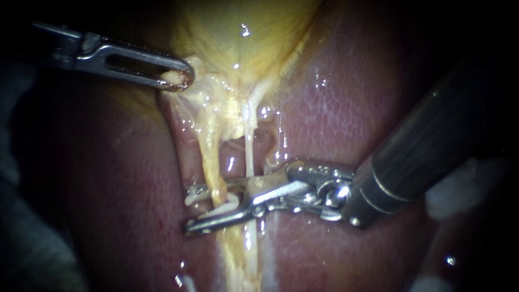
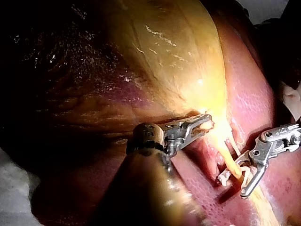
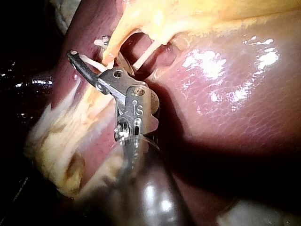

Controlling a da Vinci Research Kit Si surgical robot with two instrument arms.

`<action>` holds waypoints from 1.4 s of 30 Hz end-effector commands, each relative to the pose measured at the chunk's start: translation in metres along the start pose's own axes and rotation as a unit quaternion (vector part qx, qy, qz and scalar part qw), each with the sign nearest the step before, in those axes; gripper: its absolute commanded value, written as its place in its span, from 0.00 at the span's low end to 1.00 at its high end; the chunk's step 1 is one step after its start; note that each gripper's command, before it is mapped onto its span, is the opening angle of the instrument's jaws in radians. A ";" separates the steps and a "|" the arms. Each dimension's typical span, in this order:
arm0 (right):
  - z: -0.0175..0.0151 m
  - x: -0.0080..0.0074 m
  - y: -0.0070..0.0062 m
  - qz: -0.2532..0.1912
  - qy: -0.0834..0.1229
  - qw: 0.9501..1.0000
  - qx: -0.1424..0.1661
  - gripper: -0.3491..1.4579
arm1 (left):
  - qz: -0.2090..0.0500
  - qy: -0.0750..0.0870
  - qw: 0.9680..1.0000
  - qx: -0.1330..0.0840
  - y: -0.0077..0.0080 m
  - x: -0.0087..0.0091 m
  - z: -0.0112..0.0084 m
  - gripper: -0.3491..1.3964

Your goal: Clipping first clip left tube

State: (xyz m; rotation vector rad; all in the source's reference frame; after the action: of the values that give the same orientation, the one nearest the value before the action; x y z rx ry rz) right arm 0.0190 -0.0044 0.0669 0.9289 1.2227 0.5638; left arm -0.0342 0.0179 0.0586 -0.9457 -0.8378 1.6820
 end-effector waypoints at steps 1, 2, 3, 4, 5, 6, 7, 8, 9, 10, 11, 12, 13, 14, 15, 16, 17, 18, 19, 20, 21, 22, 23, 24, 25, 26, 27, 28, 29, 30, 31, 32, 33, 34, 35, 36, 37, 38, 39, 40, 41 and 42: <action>0.0000 0.0001 -0.0002 0.000 -0.001 1.000 0.000 0.47 | 0.000 0.000 1.000 0.000 0.0000 0.0000 0.0000 0.00; 0.0000 0.0001 -0.0004 0.000 0.000 1.000 0.002 0.47 | 0.000 0.000 1.000 0.000 0.0000 0.0000 0.0000 0.00; 0.0001 0.0002 -0.0006 0.000 -0.002 1.000 0.005 0.47 | 0.000 0.000 1.000 0.000 0.0000 0.0000 0.0000 0.00; 0.0001 0.0002 -0.0009 0.000 -0.001 1.000 0.008 0.47 | 0.000 0.000 1.000 0.000 0.0000 0.0000 0.0000 0.00; 0.0001 0.0003 -0.0013 -0.001 -0.003 1.000 0.010 0.47 | 0.000 0.000 1.000 0.000 0.0000 0.0000 0.0000 0.00; 0.0002 0.0004 -0.0016 -0.001 -0.002 1.000 0.013 0.47 | 0.000 0.000 1.000 0.000 0.0000 0.0000 0.0000 0.00; 0.0002 0.0005 -0.0019 -0.001 -0.002 1.000 0.016 0.47 | 0.000 0.000 1.000 0.000 0.0000 0.0000 0.0000 0.00; 0.0002 0.0008 -0.0024 0.000 -0.002 1.000 0.020 0.47 | 0.000 0.000 1.000 0.000 0.0000 0.0000 0.0000 0.00; 0.0003 0.0010 -0.0028 0.000 -0.001 1.000 0.023 0.47 | 0.000 0.000 1.000 0.000 0.0000 0.0000 0.0000 0.00; 0.0003 0.0012 -0.0032 0.001 -0.001 1.000 0.025 0.47 | 0.000 0.000 1.000 0.000 0.0000 0.0000 0.0000 0.00; 0.0003 0.0016 -0.0037 0.002 0.000 1.000 0.028 0.47 | 0.000 0.000 1.000 0.000 0.0000 0.0000 0.0000 0.00; 0.0004 0.0018 -0.0041 0.002 0.000 1.000 0.029 0.47 | 0.000 0.000 1.000 0.000 0.0000 0.0000 0.0000 0.00; 0.0004 0.0020 -0.0044 0.003 0.001 1.000 0.029 0.47 | 0.000 0.000 1.000 0.000 0.0000 0.0000 0.0000 0.00; 0.0005 0.0023 -0.0048 0.004 0.001 1.000 0.030 0.47 | 0.000 0.000 1.000 0.000 0.0000 0.0000 0.0000 0.00; 0.0005 0.0024 -0.0049 0.004 0.000 1.000 0.031 0.47 | 0.000 0.000 1.000 0.000 0.0000 0.0000 0.0000 0.00; 0.0006 0.0025 -0.0051 0.004 0.000 0.999 0.032 0.47 | 0.000 0.000 1.000 0.000 0.0000 0.0000 0.0000 0.00; 0.0006 0.0026 -0.0053 0.004 -0.001 0.999 0.033 0.46 | 0.000 0.000 1.000 0.000 0.0000 0.0000 0.0000 0.00; 0.0006 0.0026 -0.0053 0.004 -0.001 0.999 0.034 0.46 | 0.000 0.000 1.000 0.000 0.0000 0.0000 0.0000 0.00; 0.0006 0.0026 -0.0053 0.004 -0.002 0.999 0.035 0.46 | 0.000 0.000 1.000 0.000 0.0000 0.0000 0.0000 0.00; 0.0006 0.0026 -0.0053 0.003 -0.002 0.999 0.036 0.45 | 0.000 0.000 1.000 0.000 0.0000 0.0000 0.0000 0.00; 0.0006 0.0026 -0.0053 0.003 -0.003 0.999 0.038 0.44 | 0.000 0.000 1.000 0.000 0.0000 0.0000 0.0000 0.00; 0.0004 0.0025 -0.0054 0.003 -0.005 0.999 0.041 0.43 | 0.000 0.000 1.000 0.000 0.0000 0.0000 0.0000 0.00; 0.0003 0.0025 -0.0054 0.002 -0.006 0.999 0.043 0.42 | 0.000 0.000 1.000 0.000 0.0000 0.0000 0.0000 0.00; 0.0002 0.0025 -0.0054 0.002 -0.008 0.999 0.046 0.40 | 0.000 0.000 1.000 0.000 0.0000 0.0000 0.0000 0.00; 0.0001 0.0025 -0.0054 0.001 -0.008 0.999 0.049 0.39 | 0.000 0.000 1.000 0.000 0.0000 0.0000 0.0000 0.00; 0.0000 0.0025 -0.0054 0.001 -0.009 0.999 0.051 0.37 | 0.000 0.000 1.000 0.000 0.0000 0.0000 0.0000 0.00; -0.0002 0.0025 -0.0054 0.001 -0.010 0.999 0.054 0.35 | 0.000 0.000 1.000 0.000 0.0000 0.0000 0.0000 0.00; -0.0002 0.0026 -0.0054 0.001 -0.011 0.998 0.055 0.33 | 0.000 0.000 1.000 0.000 0.0000 0.0000 0.0000 0.00; -0.0004 0.0026 -0.0054 0.001 -0.011 0.998 0.056 0.30 | 0.000 0.000 1.000 0.000 0.0000 0.0000 0.0000 0.00; -0.0004 0.0026 -0.0054 0.001 -0.011 0.998 0.056 0.28 | 0.000 0.000 1.000 0.000 0.0000 0.0000 0.0000 0.00; -0.0005 0.0027 -0.0055 0.001 -0.011 0.998 0.056 0.25 | 0.000 0.000 1.000 0.000 0.0000 0.0000 0.0000 0.00; -0.0006 0.0027 -0.0055 0.001 -0.013 0.998 0.056 0.23 | 0.000 0.000 1.000 0.000 0.0000 0.0000 0.0000 0.00; -0.0007 0.0027 -0.0055 0.001 -0.014 0.998 0.055 0.22 | 0.000 0.000 1.000 0.000 0.0000 0.0000 0.0000 0.00; -0.0007 0.0027 -0.0055 0.001 -0.015 0.998 0.055 0.20 | 0.000 0.000 1.000 0.000 0.0000 -0.0001 0.0000 0.00; -0.0008 0.0027 -0.0055 0.001 -0.015 0.998 0.055 0.18 | 0.000 0.000 1.000 0.000 0.0000 -0.0001 0.0000 0.00; -0.0008 0.0027 -0.0055 0.001 -0.015 0.998 0.055 0.17 | 0.000 0.000 1.000 0.000 0.0000 0.0000 -0.0001 0.00; -0.0008 0.0027 -0.0055 0.001 -0.015 0.998 0.055 0.15 | 0.000 0.000 1.000 0.000 0.0000 0.0000 -0.0001 0.00; -0.0008 0.0027 -0.0055 0.001 -0.016 0.998 0.056 0.13 | 0.000 0.000 1.000 0.000 0.0000 0.0000 -0.0001 0.00; -0.0009 0.0027 -0.0055 0.001 -0.016 0.998 0.056 0.11 | 0.000 0.000 1.000 0.000 0.0000 -0.0001 -0.0001 0.00; -0.0009 0.0027 -0.0055 0.001 -0.016 0.998 0.055 0.08 | 0.000 0.000 1.000 0.000 0.0000 -0.0001 -0.0001 0.00; -0.0010 0.0026 -0.0055 0.001 -0.016 0.998 0.055 0.03 | 0.000 0.000 1.000 0.000 0.0000 0.0000 -0.0001 0.00; -0.0011 0.0026 -0.0056 0.001 -0.016 0.998 0.056 0.00 | 0.000 0.000 1.000 0.000 0.0000 -0.0001 -0.0001 0.00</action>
State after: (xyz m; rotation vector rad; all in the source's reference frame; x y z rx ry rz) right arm 0.0179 -0.0050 0.0607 1.0289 1.2341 0.4847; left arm -0.0342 0.0179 0.0586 -0.9457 -0.8376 1.6821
